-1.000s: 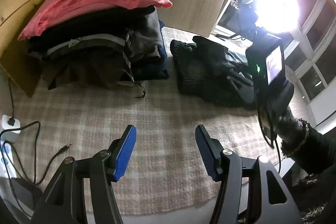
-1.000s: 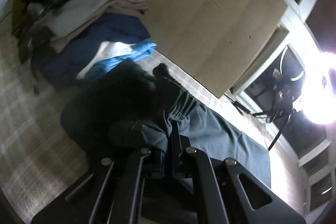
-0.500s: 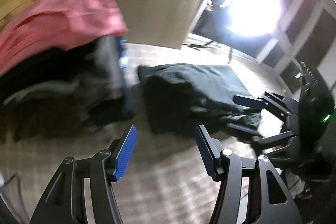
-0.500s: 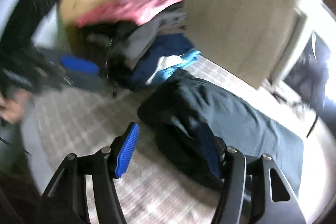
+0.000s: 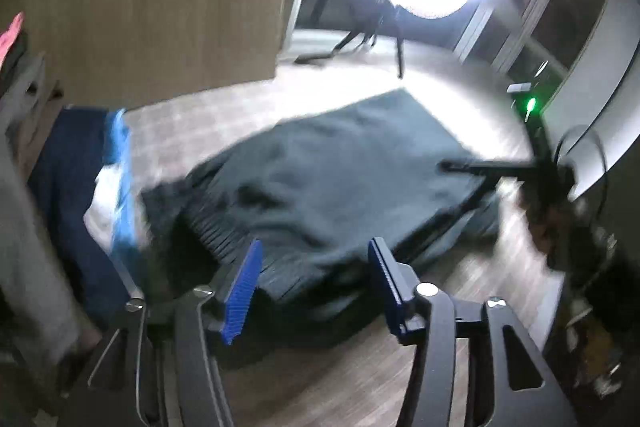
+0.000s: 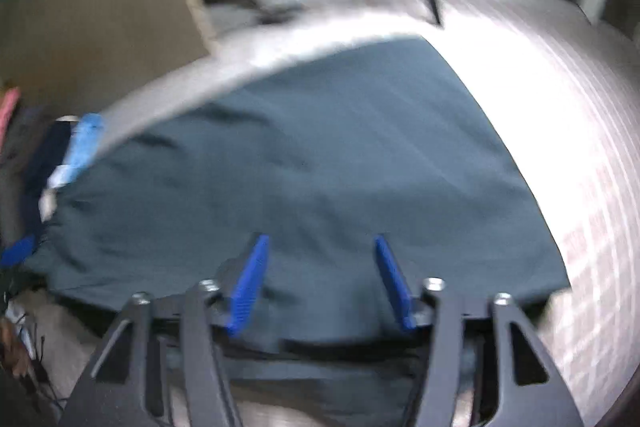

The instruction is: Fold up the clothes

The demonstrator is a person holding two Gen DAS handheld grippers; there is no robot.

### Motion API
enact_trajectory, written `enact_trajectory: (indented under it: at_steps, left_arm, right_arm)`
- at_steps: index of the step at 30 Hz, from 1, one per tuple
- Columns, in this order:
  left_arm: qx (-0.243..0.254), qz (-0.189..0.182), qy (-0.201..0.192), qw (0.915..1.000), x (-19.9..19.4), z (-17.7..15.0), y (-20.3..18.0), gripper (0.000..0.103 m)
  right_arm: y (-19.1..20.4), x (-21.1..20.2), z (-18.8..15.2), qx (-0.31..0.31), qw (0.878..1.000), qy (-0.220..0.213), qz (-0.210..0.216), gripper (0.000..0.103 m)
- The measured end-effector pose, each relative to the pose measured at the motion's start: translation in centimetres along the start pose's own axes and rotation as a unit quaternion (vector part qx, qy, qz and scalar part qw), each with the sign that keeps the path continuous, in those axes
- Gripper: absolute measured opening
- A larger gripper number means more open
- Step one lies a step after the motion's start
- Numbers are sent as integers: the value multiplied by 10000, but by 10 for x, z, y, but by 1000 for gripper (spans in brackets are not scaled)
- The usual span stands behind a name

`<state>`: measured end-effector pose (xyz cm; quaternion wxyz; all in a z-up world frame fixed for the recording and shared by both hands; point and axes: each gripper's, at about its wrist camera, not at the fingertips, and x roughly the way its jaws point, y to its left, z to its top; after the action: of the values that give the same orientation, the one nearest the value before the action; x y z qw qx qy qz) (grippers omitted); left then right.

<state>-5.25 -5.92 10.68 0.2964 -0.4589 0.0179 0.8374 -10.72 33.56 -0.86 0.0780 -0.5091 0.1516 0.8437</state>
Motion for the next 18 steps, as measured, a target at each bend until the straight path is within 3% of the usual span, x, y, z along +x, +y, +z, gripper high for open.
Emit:
enact_trajectory:
  at_steps: [3, 5, 7, 9, 15, 16, 18]
  left_arm:
    - [-312, 112, 4, 9994, -17, -34, 15, 52]
    - [-552, 156, 53, 9983, -24, -55, 24, 52]
    - [-821, 100, 92, 9965, -32, -73, 33, 52]
    - [-1009, 95, 52, 9948, -39, -85, 41, 52]
    - [-1355, 80, -247, 9904, -67, -109, 53, 53]
    - [-1409, 87, -298, 9895, -71, -112, 55, 53]
    - [-1547, 83, -377, 9872, -77, -119, 61, 52]
  right_arm:
    - [22, -34, -17, -439, 9963, -454, 589, 45]
    - [67, -52, -33, -1411, 9849, -649, 765, 54]
    - [116, -64, -51, -2483, 9620, -798, 808, 62]
    - [166, -65, -69, -3491, 9289, -897, 854, 68]
    - [251, -22, -97, -5106, 8562, -603, 519, 69]
    - [260, -15, -98, -5221, 8497, -562, 470, 69]
    - [270, -6, -90, -5107, 8569, -542, 452, 69]
